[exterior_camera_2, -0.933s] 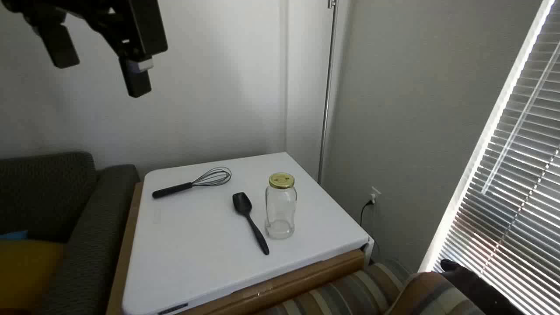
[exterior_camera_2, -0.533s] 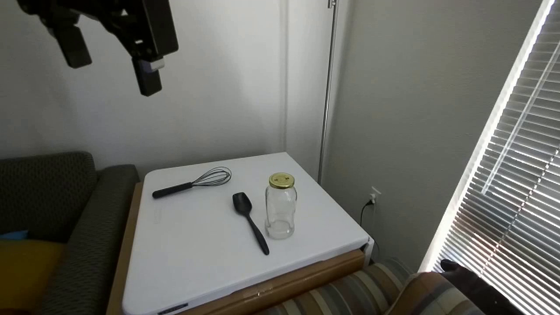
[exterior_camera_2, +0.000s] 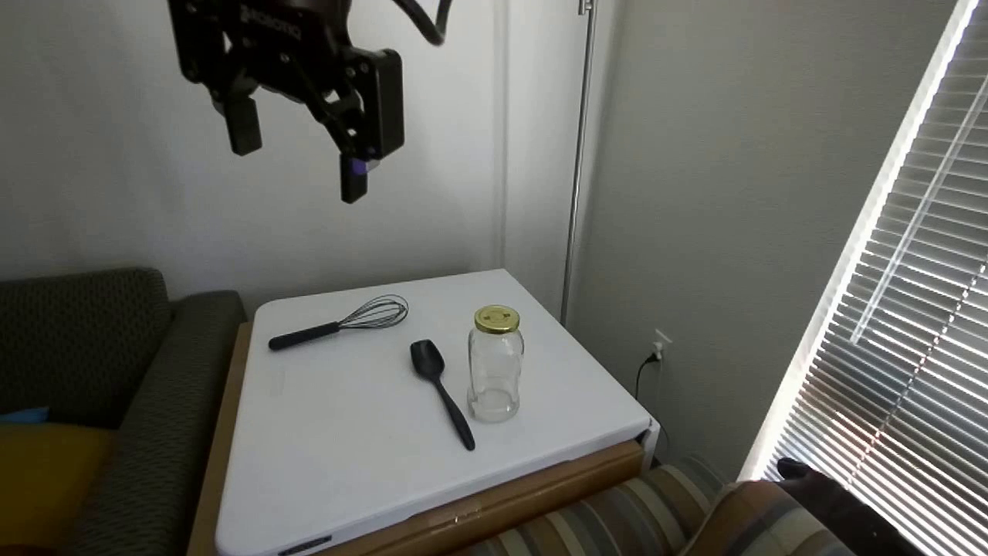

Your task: Remove the lid from the glass jar

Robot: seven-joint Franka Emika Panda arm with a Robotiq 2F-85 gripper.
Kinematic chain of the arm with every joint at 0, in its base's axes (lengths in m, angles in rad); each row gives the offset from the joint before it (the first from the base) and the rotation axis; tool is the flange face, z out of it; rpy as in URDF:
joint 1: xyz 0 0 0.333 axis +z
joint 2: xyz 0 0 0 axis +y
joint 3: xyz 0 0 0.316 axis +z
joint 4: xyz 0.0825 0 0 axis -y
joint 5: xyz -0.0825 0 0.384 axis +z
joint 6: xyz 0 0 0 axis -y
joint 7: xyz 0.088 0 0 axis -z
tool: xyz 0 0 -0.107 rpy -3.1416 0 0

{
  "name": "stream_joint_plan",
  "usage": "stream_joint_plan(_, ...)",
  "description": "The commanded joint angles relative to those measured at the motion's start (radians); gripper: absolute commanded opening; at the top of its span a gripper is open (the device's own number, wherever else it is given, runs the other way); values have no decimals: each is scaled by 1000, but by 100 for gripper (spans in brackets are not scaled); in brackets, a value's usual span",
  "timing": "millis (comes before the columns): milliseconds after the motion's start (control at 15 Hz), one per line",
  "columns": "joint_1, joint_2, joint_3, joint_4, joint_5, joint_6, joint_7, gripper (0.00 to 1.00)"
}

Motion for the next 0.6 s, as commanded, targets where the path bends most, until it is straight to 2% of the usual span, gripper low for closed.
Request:
stream_joint_plan(0, -56, 132, 32, 93, 74, -18, -58, 100)
stream_joint_plan(533, -155, 265, 99, 150, 165, 1, -57, 100)
